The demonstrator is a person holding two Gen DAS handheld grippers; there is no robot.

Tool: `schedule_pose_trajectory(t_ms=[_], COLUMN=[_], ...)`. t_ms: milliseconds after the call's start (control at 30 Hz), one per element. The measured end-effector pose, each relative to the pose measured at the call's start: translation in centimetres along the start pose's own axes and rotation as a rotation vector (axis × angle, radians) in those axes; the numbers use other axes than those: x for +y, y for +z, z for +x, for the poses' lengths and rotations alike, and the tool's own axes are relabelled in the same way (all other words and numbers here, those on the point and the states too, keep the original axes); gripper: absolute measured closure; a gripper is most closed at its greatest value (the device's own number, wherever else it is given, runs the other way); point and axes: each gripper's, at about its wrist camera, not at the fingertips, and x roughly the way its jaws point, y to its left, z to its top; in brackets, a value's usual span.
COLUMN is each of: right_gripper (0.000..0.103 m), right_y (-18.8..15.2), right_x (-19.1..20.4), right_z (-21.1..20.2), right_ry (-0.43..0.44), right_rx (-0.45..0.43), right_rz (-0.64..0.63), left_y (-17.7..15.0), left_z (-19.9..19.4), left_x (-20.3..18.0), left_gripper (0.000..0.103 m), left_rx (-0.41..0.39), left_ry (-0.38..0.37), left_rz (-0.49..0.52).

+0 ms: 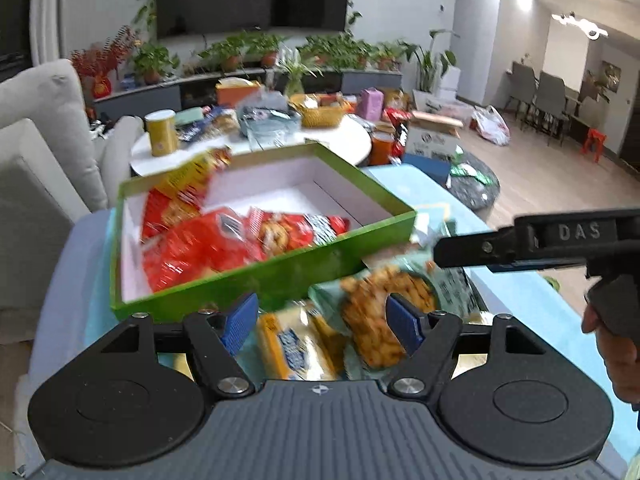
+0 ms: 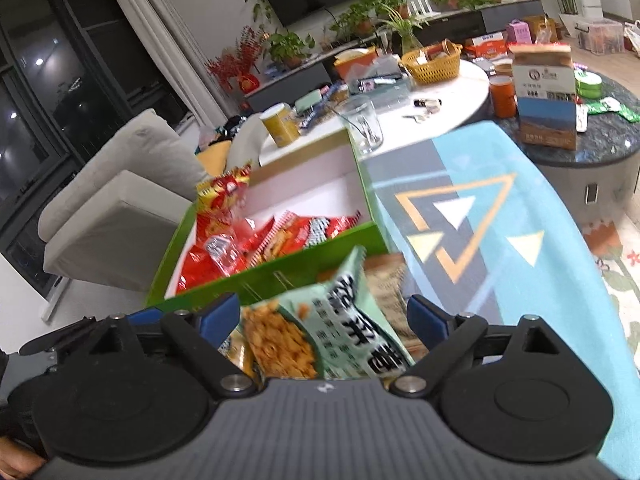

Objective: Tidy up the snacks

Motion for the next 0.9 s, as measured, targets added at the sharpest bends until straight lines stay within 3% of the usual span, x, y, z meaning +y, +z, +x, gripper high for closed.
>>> schedule_pose_trajectory(t_ms=[200,400,900], right_gripper=[0.037,0.037,0.037], right_y=[-0.5,-0.9,-1.6], right_x=[-0.7,-1.2,-1.2], right_z=[0.5,1.5,2.8], right_ry=[0.015,0.032,0.040], right_rx=[0.013,0.032,0.067], right_rz=[-0.009,0.004,-0.005], left_y=[-0.5,-0.7,-0.9], left_z=[1.1,2.7,5.2], left_x=[-1.5,-2.0,-1.8], left_gripper=[0.035,0.035,0.035], left_rx=[0.023,0.070,0.126], left_ry=[-0.038,-0.091,-0.115], left_rz=[0.035,0.006,-0.060])
